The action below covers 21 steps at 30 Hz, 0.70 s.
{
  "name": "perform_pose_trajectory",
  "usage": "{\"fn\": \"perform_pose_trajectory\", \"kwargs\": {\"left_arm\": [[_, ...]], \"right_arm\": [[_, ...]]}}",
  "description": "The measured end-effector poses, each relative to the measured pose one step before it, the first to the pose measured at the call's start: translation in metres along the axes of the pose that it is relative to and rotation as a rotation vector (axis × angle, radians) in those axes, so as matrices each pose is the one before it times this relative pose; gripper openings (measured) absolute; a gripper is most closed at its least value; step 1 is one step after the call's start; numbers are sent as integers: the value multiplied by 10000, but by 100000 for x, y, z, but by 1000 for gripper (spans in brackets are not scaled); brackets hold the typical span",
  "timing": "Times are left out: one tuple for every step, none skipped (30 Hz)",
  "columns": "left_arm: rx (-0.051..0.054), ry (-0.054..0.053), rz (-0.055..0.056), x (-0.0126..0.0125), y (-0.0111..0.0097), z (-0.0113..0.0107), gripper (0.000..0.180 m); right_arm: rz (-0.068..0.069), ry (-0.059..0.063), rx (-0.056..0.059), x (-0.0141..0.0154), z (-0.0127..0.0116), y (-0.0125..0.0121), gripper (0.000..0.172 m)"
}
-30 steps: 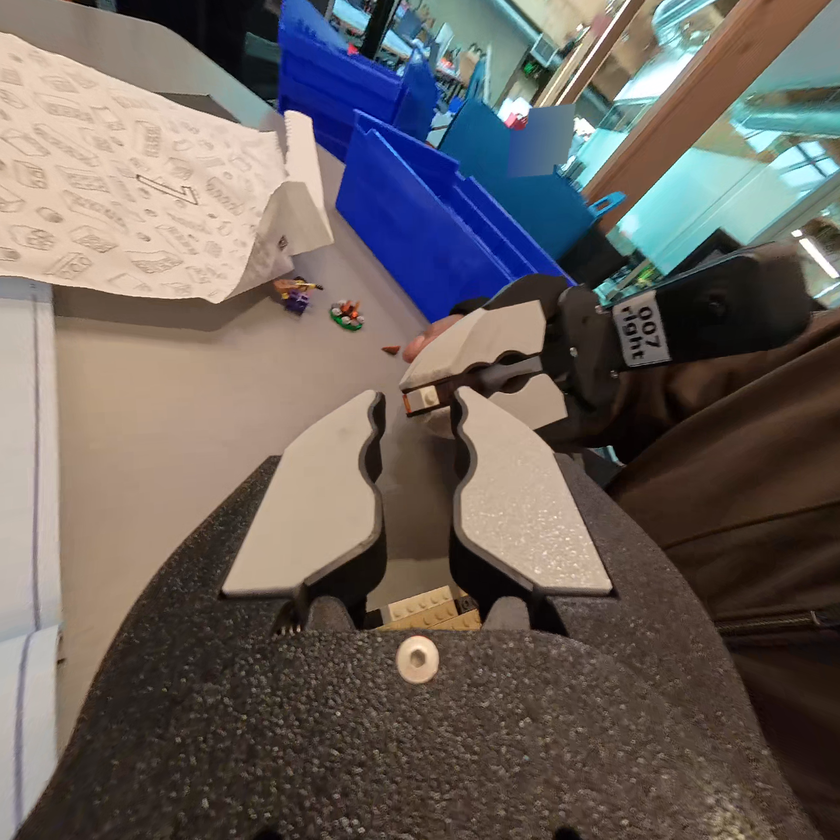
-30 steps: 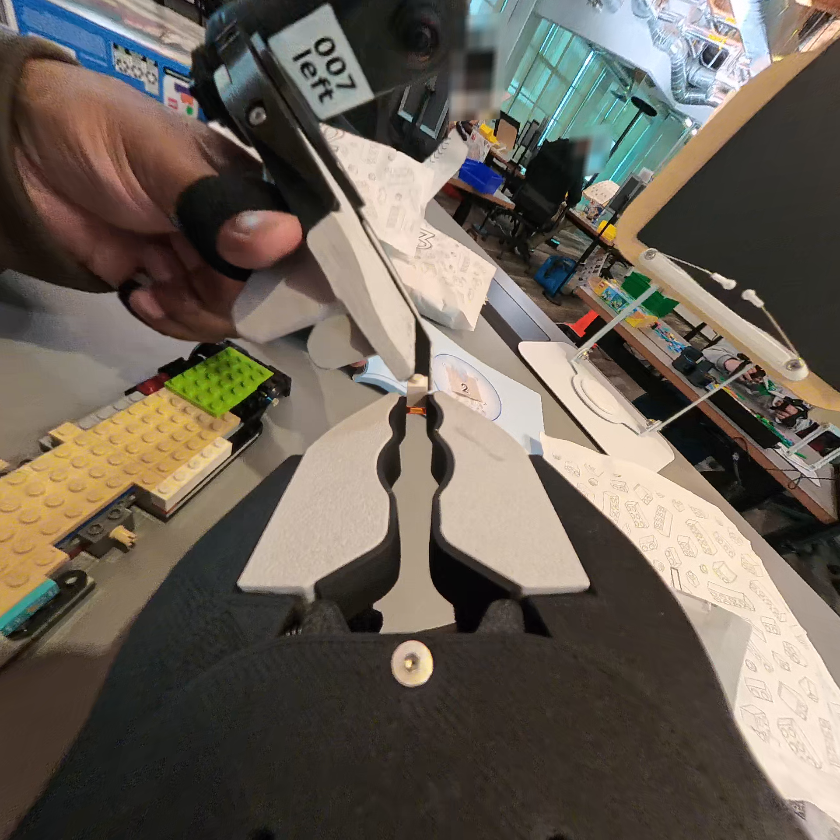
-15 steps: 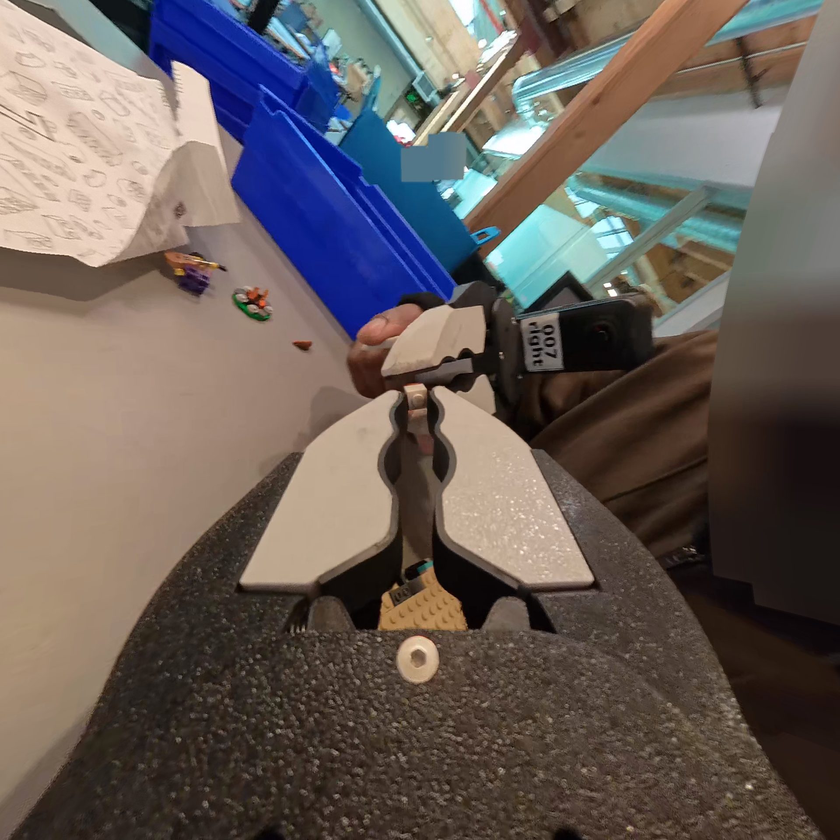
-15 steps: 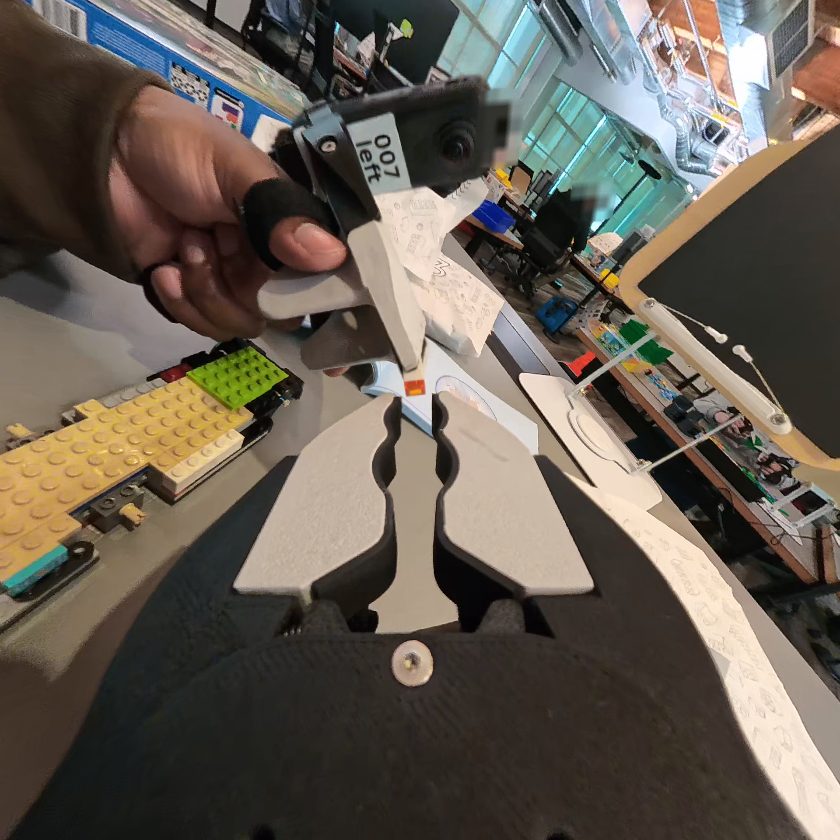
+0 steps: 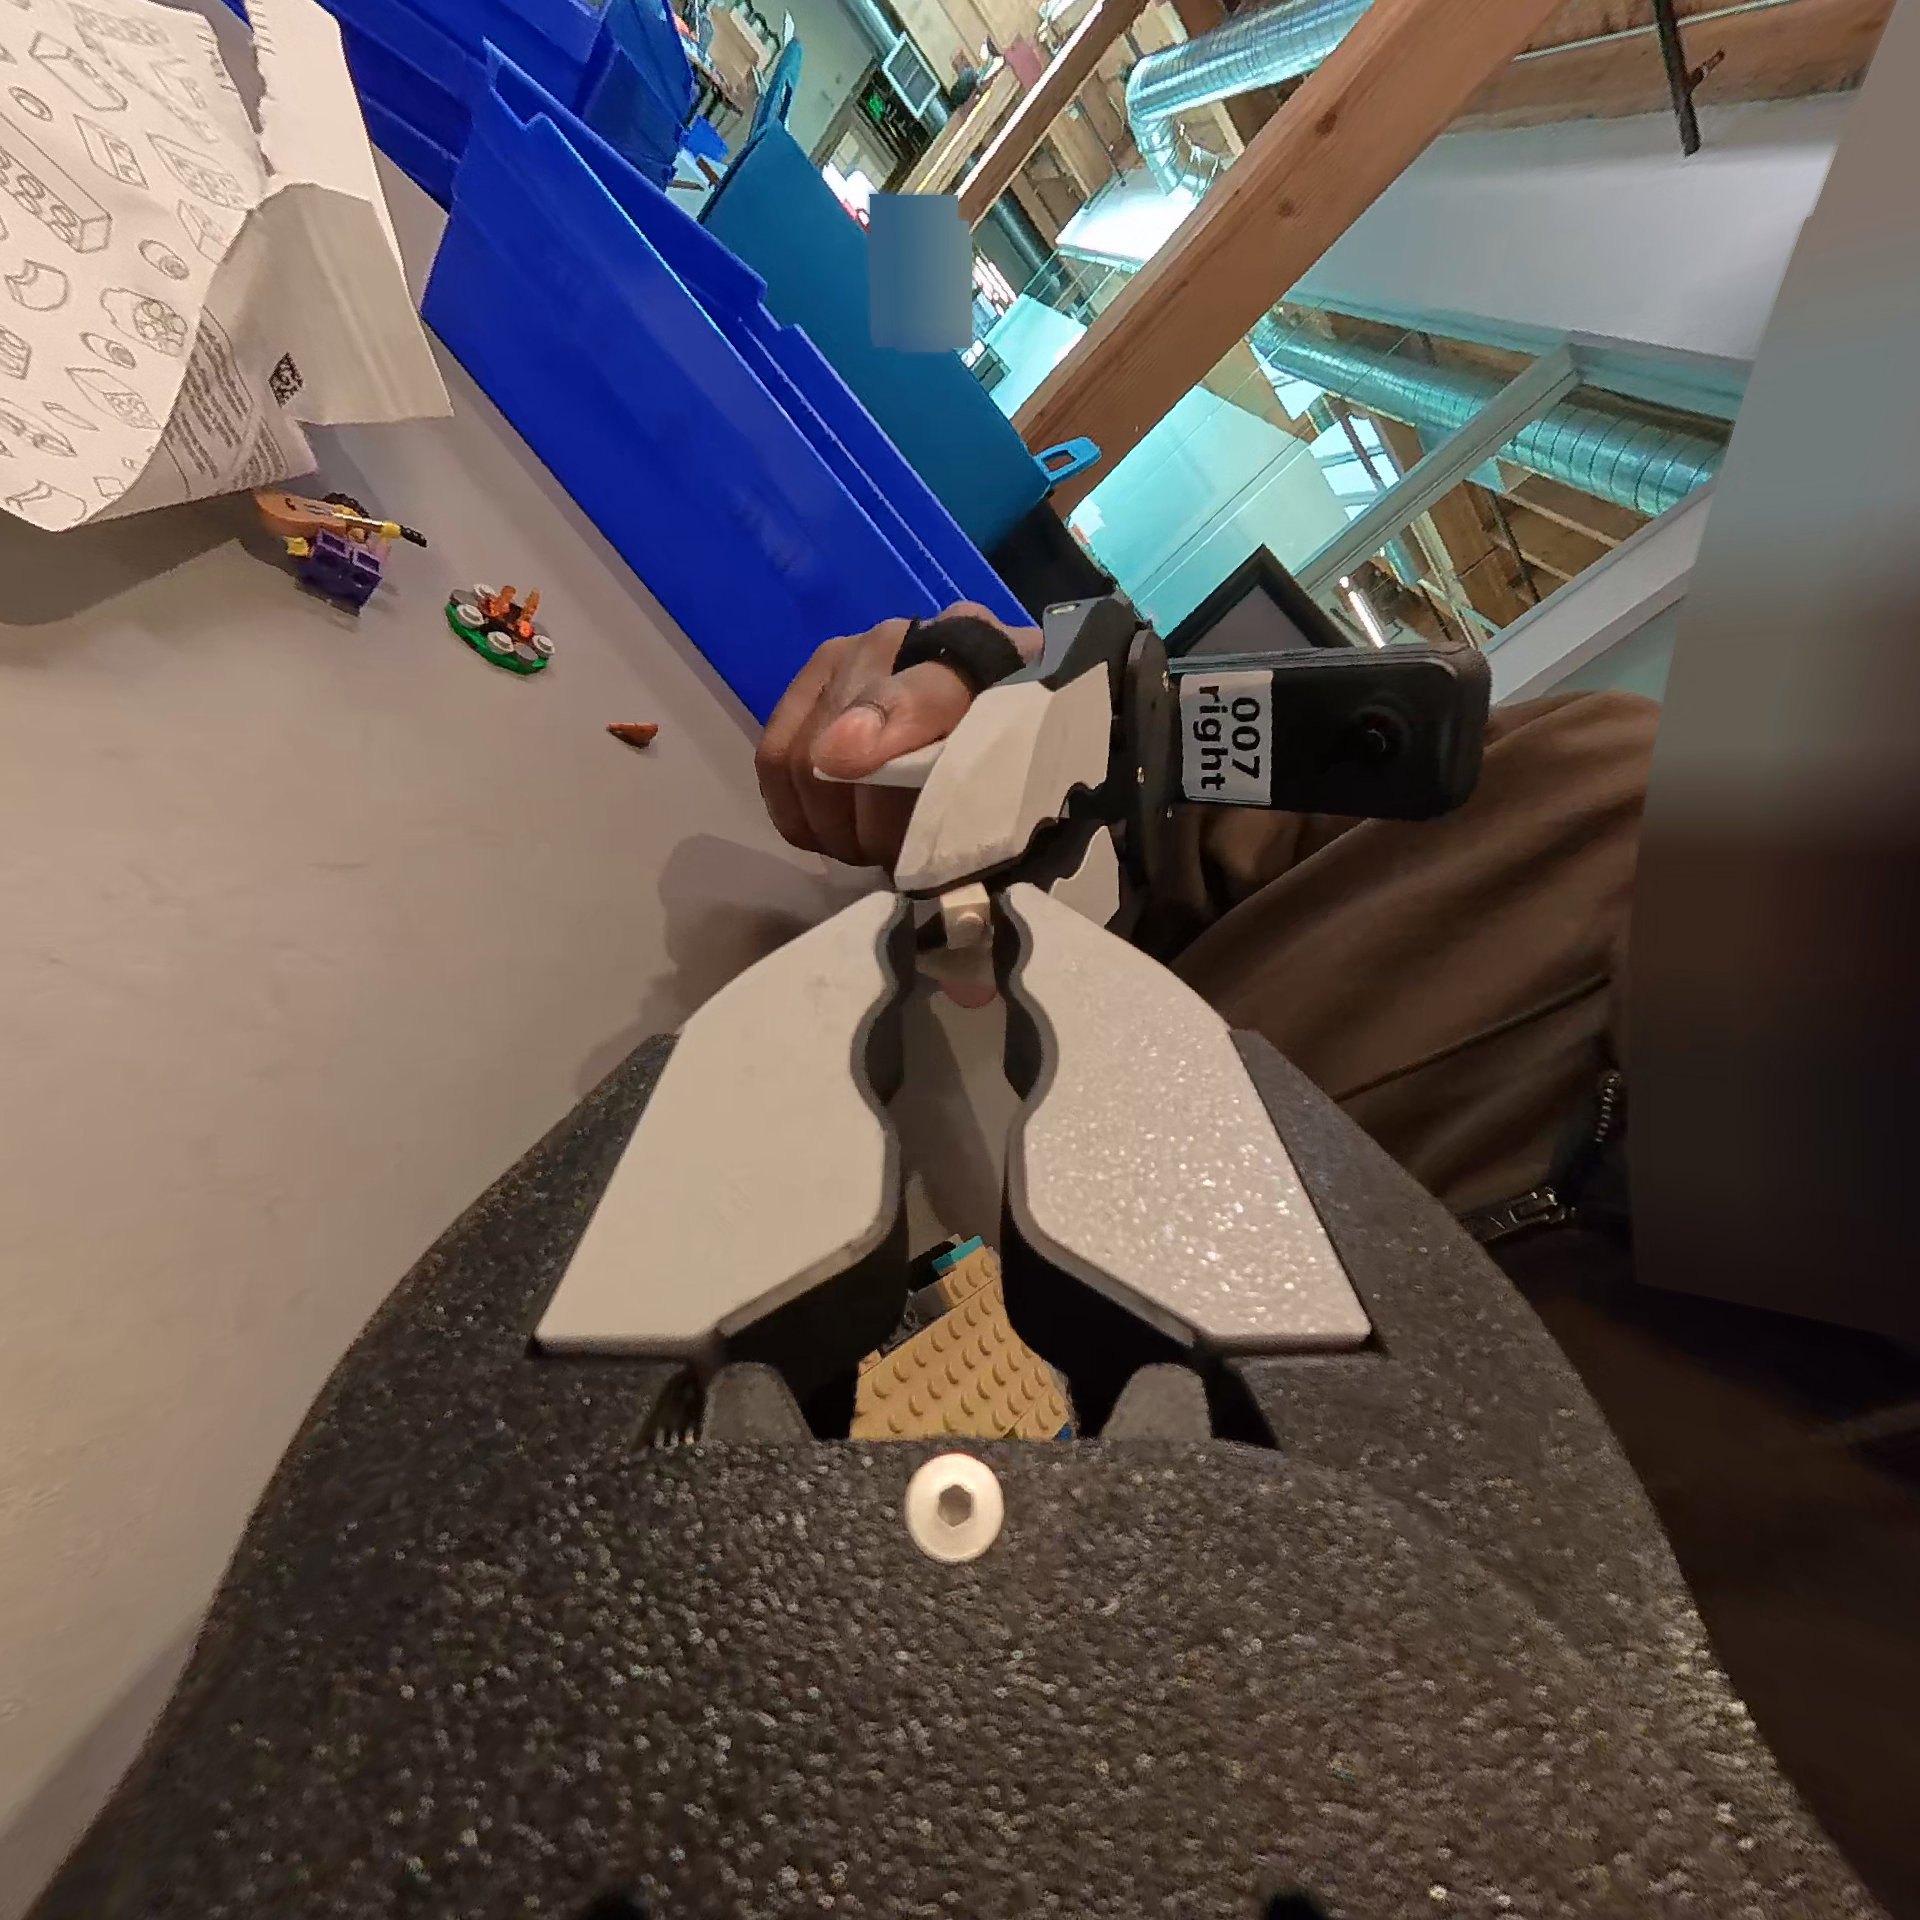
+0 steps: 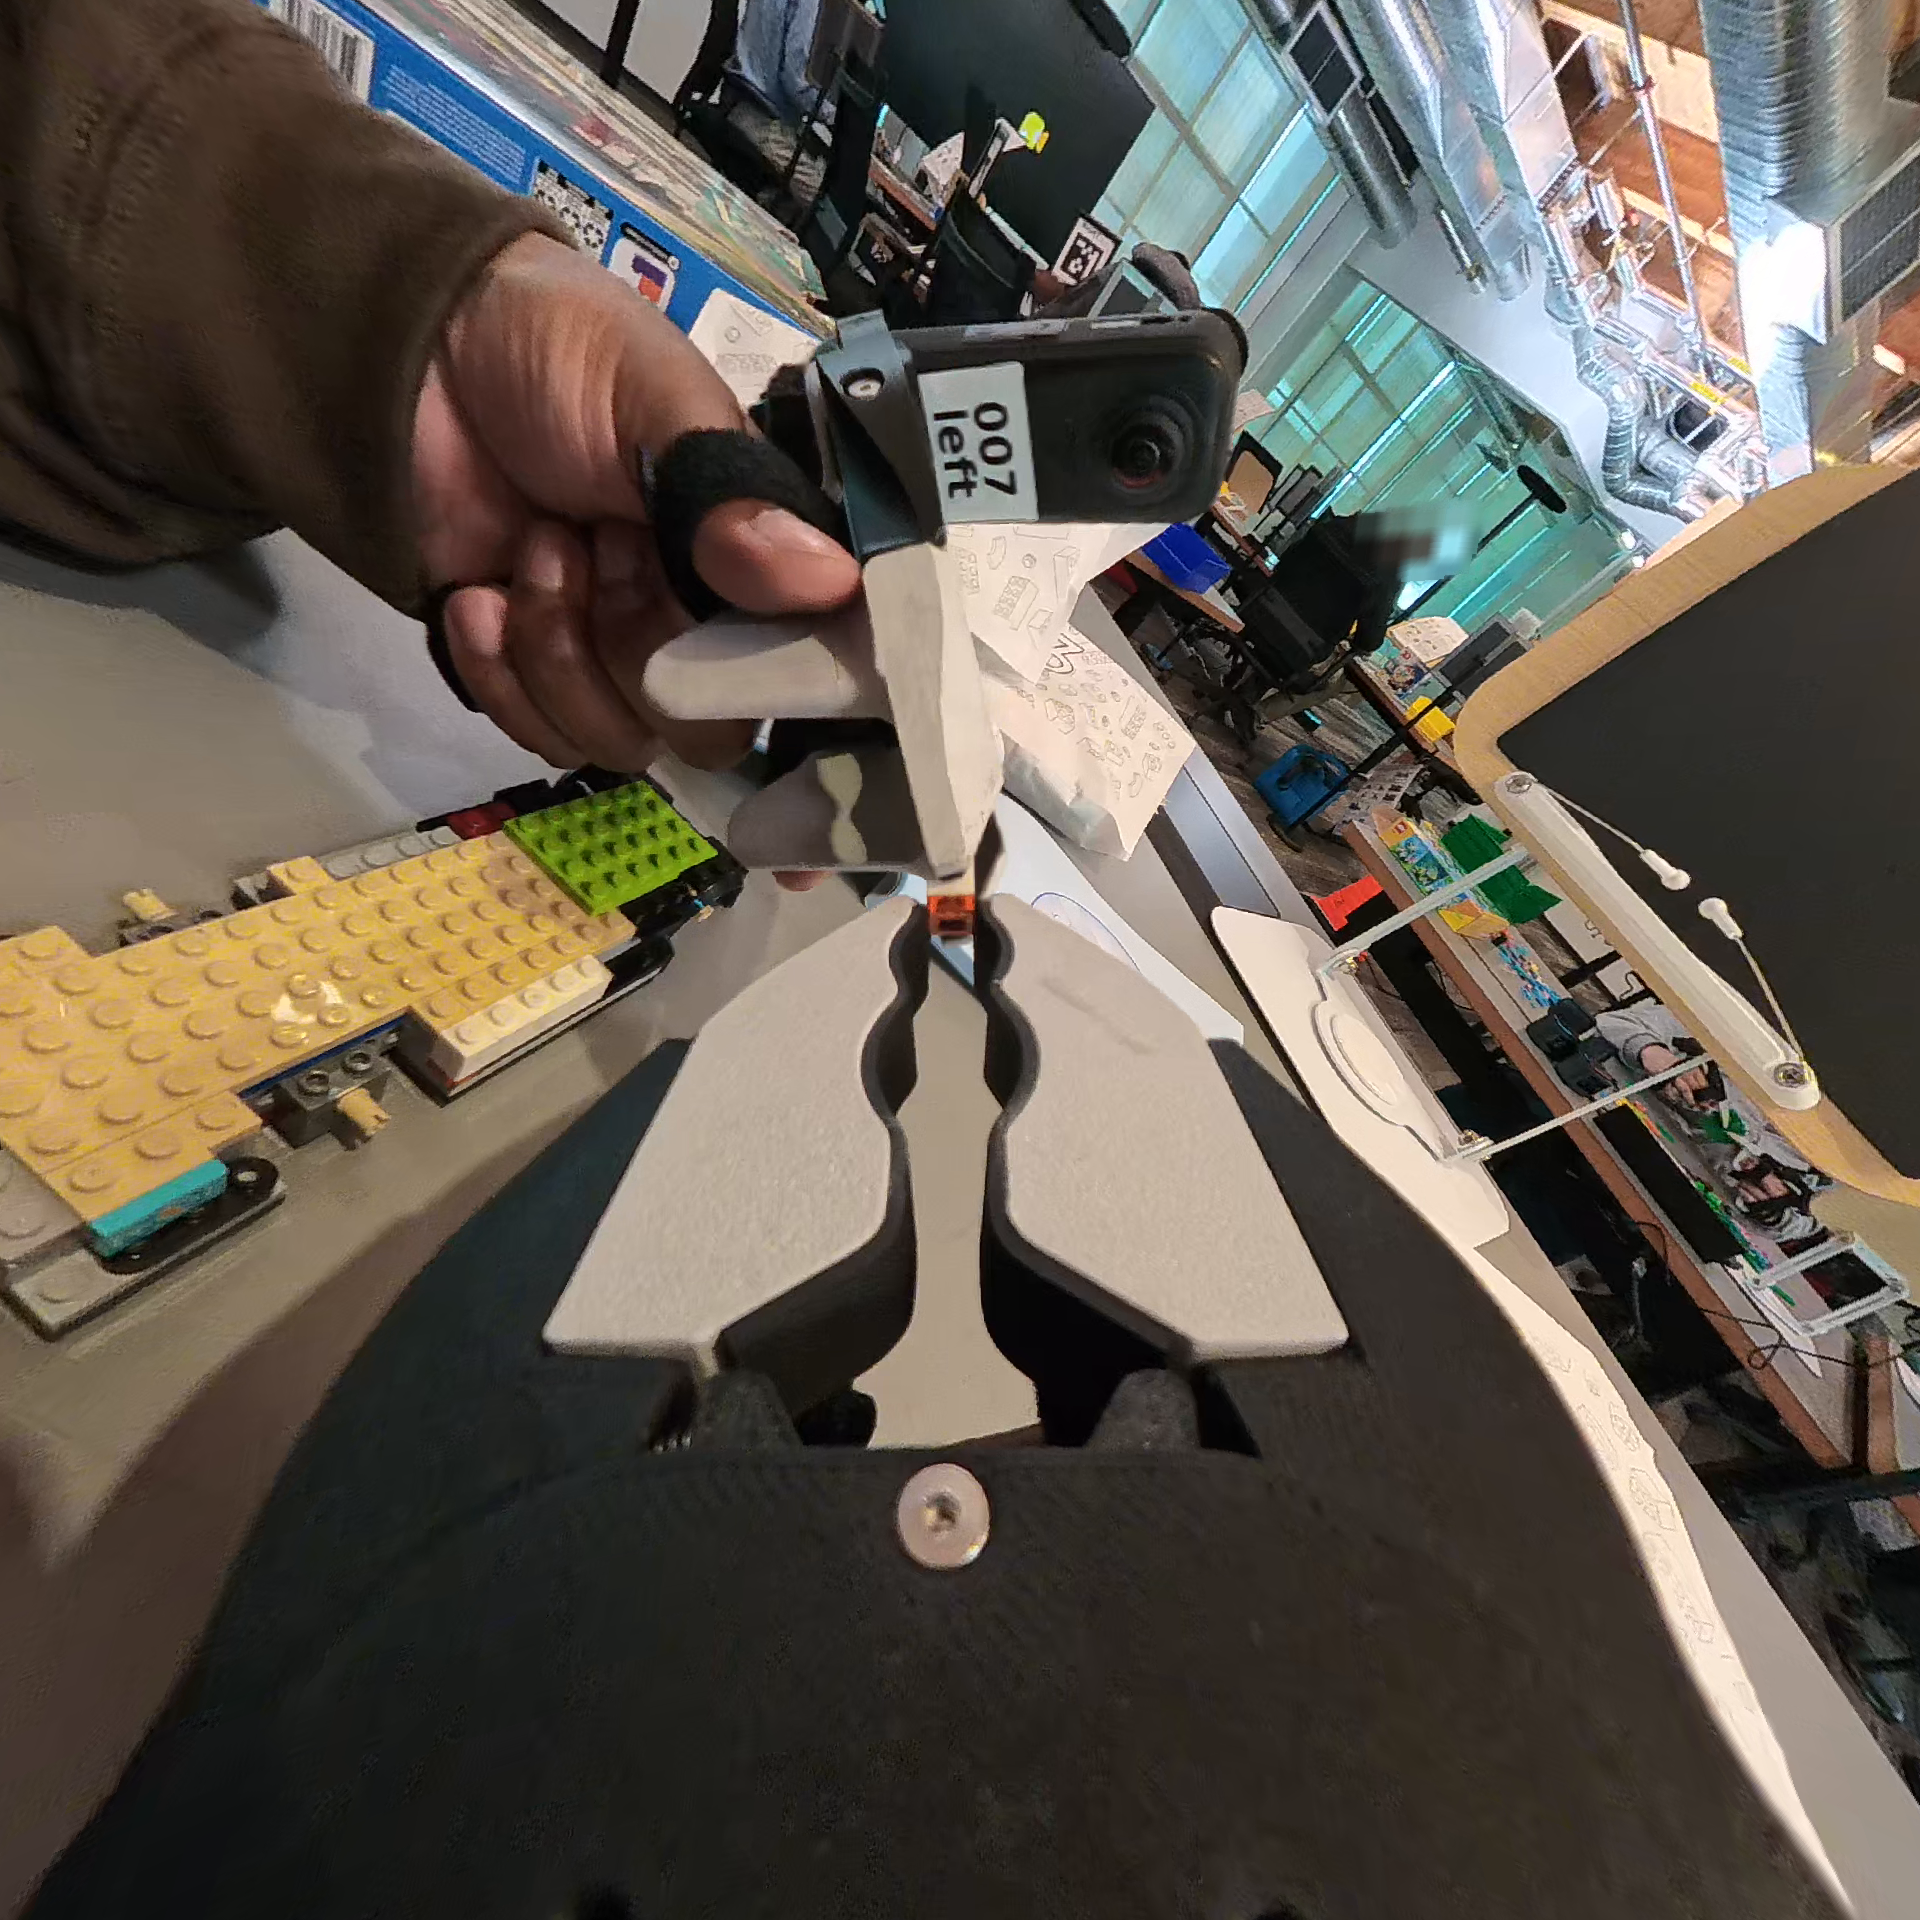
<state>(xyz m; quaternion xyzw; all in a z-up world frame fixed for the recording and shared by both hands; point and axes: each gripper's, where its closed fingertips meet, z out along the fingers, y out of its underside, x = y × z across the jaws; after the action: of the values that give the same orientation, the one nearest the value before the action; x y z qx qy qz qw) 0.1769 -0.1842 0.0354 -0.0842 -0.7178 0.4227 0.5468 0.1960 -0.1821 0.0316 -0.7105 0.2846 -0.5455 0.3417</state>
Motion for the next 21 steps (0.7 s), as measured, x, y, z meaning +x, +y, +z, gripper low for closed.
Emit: {"fn": "perform_pose_trajectory", "kwargs": {"left_arm": [[-100,7,-5,18,164,134,13],[-81,-17,12,-17,150,93,13],[18,-14,34,-15,-8,-16,11],[20,59,-4,68,-33,-48,9],[1,140,-52,148,-16,-22,8],[2,180,-57,218,-18,-28,8],[-51,159,-21,217,46,-6,8],[-61,145,2,211,75,3,8],[-53,102,-5,179,40,23,8],[-58,65,15,129,59,34,8],[-48,62,12,113,47,23,8],[-36,66,-17,112,32,18,8],[-29,75,-24,98,34,19,7],[-47,7,-2,3,66,11,7],[-39,32,-10,19,64,21,7],[-24,61,-40,56,48,27,7],[-31,-5,-3,-20,52,23,7],[-40,-8,4,-25,54,29,7],[-24,11,-5,9,37,27,7],[-31,8,11,18,40,28,7],[-36,2,14,33,30,11,7]], "right_arm": [[-87,-20,-30,-105,23,1,8],[-91,-1,-19,-96,5,3,8],[-82,23,-18,-28,-5,9,8],[-50,23,9,28,-26,-21,8],[8,-28,49,3,-39,-90,8],[49,-39,95,-7,-67,-162,8],[45,-68,111,-44,-87,-192,8],[32,-71,112,-78,-76,-176,8],[28,-53,107,-59,-77,-163,8],[13,-35,89,-65,-79,-122,8],[-5,-38,74,-55,-59,-95,8],[-7,-24,68,-50,-59,-100,8],[4,-23,64,-37,-48,-82,8],[7,-37,36,-55,-37,-37,8],[-14,-39,7,-66,-19,13,8],[-28,-19,50,-51,-36,-37,8],[-15,-20,29,-49,-34,-3,8],[-20,-14,1,-42,-21,37,8],[-35,7,27,-35,-35,10,8],[-28,17,29,-32,-43,-6,8],[-25,11,25,-37,-25,-15,8]]}}
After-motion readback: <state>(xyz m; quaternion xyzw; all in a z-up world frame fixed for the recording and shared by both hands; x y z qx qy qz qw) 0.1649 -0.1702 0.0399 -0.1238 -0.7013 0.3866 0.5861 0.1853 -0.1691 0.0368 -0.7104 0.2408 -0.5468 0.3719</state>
